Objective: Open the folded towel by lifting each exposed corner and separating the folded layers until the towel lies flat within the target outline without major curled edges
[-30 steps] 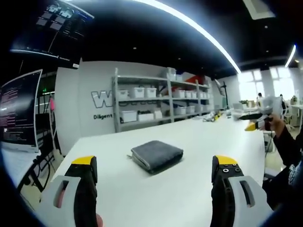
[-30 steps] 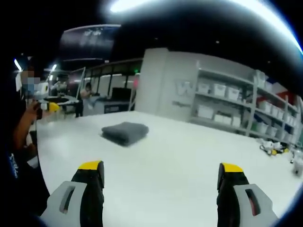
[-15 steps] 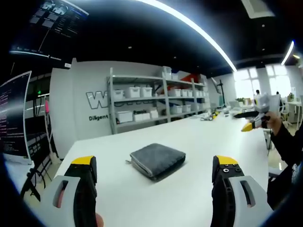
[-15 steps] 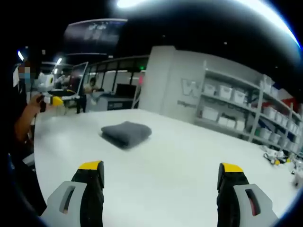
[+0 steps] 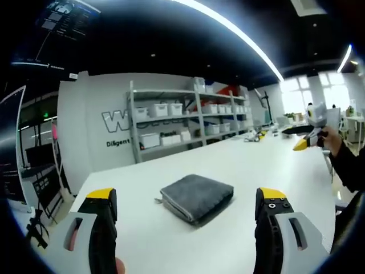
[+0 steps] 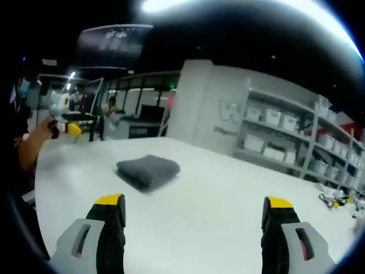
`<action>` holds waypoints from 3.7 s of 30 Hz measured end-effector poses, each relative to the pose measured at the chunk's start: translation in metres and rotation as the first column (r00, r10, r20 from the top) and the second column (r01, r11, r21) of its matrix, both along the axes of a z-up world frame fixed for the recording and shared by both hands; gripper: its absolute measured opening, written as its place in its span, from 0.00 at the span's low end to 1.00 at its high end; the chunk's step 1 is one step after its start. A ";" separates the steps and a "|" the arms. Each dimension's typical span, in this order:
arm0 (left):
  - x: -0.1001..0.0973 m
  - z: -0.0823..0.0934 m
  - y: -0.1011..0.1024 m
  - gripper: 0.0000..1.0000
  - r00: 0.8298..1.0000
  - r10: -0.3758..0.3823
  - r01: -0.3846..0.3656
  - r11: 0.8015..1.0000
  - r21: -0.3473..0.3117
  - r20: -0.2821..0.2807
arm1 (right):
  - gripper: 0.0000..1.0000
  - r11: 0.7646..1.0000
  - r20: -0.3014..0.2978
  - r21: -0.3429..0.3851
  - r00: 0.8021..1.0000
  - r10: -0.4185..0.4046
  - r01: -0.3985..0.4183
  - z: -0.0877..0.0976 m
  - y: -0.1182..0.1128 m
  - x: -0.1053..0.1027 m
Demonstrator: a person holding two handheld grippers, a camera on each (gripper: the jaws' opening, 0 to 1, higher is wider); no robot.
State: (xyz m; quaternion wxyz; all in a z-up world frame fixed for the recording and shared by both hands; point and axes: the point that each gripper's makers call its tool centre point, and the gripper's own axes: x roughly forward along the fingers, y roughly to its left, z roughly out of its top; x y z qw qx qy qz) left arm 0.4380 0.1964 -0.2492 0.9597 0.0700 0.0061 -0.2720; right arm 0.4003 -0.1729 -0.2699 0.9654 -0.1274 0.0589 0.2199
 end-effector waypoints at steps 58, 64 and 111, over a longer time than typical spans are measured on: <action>0.096 0.010 -0.010 0.98 0.999 -0.037 0.040 0.996 0.080 -0.039 | 1.00 0.999 -0.011 -0.048 1.000 0.023 -0.023 0.014 0.013 0.122; 0.107 0.005 -0.010 0.99 0.998 -0.031 0.037 0.993 0.110 -0.049 | 1.00 0.998 -0.015 -0.049 0.999 0.029 -0.030 0.012 0.013 0.133; 0.147 -0.038 -0.023 0.97 0.924 -0.249 0.294 0.948 0.123 -0.290 | 1.00 0.983 -0.096 -0.033 0.980 0.176 -0.180 0.007 0.046 0.194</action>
